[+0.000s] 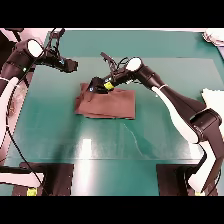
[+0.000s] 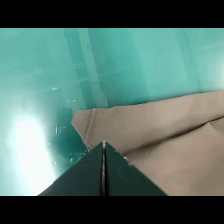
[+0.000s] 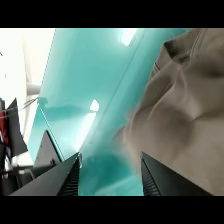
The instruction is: Fold the shirts.
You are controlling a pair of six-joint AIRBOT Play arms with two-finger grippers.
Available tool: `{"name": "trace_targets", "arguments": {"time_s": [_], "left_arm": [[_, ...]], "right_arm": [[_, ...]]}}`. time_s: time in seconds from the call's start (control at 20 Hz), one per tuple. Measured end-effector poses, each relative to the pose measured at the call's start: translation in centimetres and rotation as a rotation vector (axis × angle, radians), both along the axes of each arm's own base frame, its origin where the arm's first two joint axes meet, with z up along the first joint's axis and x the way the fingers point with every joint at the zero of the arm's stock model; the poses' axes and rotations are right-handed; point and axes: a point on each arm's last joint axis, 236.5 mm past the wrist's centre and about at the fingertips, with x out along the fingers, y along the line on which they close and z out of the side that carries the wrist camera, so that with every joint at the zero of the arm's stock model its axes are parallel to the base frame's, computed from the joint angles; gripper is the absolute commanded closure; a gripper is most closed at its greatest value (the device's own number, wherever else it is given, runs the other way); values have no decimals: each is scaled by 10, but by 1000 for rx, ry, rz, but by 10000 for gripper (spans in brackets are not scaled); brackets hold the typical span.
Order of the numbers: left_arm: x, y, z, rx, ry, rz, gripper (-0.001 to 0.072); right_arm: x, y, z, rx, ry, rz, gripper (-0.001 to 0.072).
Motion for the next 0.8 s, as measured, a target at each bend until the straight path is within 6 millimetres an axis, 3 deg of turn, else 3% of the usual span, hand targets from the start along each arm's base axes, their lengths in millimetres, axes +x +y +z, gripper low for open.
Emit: {"name": "trace_targets", "arguments": {"time_s": [0.15, 0.2, 0.25, 0.35, 0.45, 0.6, 0.7, 0.8], "left_arm": [[-1, 2, 13, 2, -32, 6, 687], [-1, 5, 19, 12, -46, 8, 687], [-2, 9, 23, 27, -59, 10, 687], [-7, 18, 32, 69, -73, 12, 687], [-12, 28, 43, 90, -84, 23, 687], [-25, 47, 68, 79, -107, 51, 687], [-39, 53, 87, 61, -124, 38, 686], [-55, 56, 101, 44, -126, 13, 686]], "right_arm": [[8, 5, 0, 9, -21, -27, 249], [11, 3, 1, 11, -24, -34, 182], [15, -2, 3, 8, -33, -40, 145], [20, -19, 15, 0, -49, -37, 145], [24, -48, 25, -41, -70, -40, 143], [28, -110, 36, -118, -79, -111, 134], [21, -153, 34, -163, -53, -169, 134], [6, -194, 18, -207, -3, -233, 134]]}}
